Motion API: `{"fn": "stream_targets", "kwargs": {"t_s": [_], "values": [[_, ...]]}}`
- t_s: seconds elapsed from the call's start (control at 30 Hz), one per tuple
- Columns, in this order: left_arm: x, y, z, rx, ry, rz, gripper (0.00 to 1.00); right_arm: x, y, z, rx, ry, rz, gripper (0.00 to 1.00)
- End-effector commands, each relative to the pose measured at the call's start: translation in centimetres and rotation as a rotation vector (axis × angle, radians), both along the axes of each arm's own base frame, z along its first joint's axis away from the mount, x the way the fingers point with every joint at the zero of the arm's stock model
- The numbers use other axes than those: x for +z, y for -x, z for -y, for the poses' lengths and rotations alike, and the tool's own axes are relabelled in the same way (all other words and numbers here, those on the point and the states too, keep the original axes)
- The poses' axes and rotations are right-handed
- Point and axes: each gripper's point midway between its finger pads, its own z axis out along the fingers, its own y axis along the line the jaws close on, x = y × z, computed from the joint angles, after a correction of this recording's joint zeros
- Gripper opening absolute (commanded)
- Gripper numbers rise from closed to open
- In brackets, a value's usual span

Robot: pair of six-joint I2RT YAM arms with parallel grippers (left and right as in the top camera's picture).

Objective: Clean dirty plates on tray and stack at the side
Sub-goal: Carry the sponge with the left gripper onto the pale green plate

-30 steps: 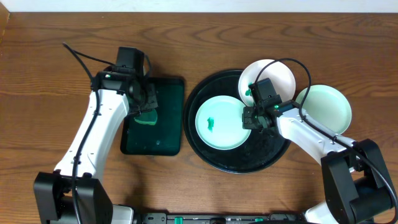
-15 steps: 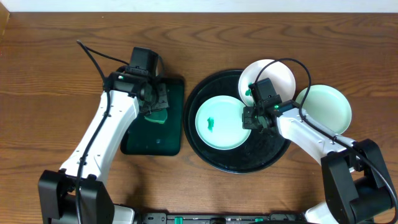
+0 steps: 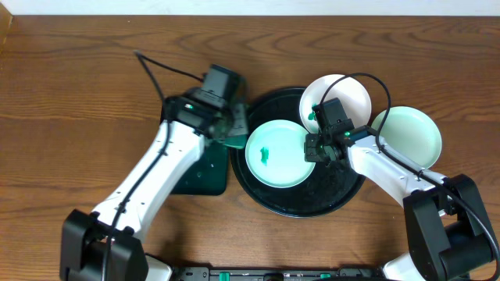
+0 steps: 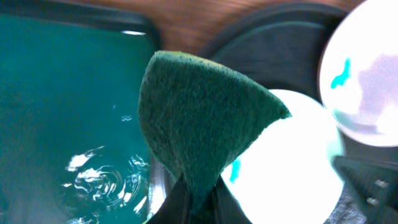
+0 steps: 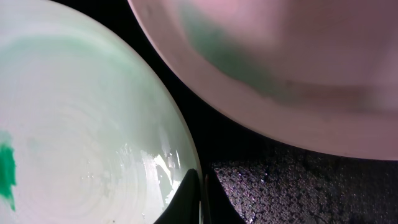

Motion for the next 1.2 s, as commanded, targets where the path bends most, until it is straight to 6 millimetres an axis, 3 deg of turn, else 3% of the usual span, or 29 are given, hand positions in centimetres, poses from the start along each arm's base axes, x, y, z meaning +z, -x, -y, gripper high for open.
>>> {"fn": "stream_targets", "kwargs": {"t_s": [0.0,0.17,0.33,0.53,1.07,1.1,1.17], "values": [[-1.3,0.4,2.3,-0.011,0.013,-0.02,0.07,0.1,-0.3,-0.4,-0.003,-0.032,-0.007,0.01],[-4.0,0.7,4.8,-0.063,-0.004,-0.05,0.07,0.3,0.5,-2.1,0.034,-0.128,-0.048,0.01],[-6.0,0.7,4.8,-0.062,-0.028,-0.092,0.07,0.3,0.4,-2.0,0.033,-0.125,-0.046,0.01],[-6.1,0.8,4.7,-0.047,-0.025,-0.1,0.07,0.1,-0.5,-0.4,-0.022,-0.038,-0.002,0.02],[-8.0,1.5,4.6,-0.014,-0.043,-0.162,0.07,0.0,0.3,-1.3,-0.047,-0.054,-0.027,0.02],[-8.0,1.5,4.6,-0.014,-0.043,-0.162,0.08,0.0,0.3,-1.5,-0.04,-0.054,-0.026,0.03],[-8.0,1.5,4.6,-0.014,-0.043,-0.162,0.07,0.1,0.3,-1.8,-0.033,-0.052,-0.021,0.15]]}}
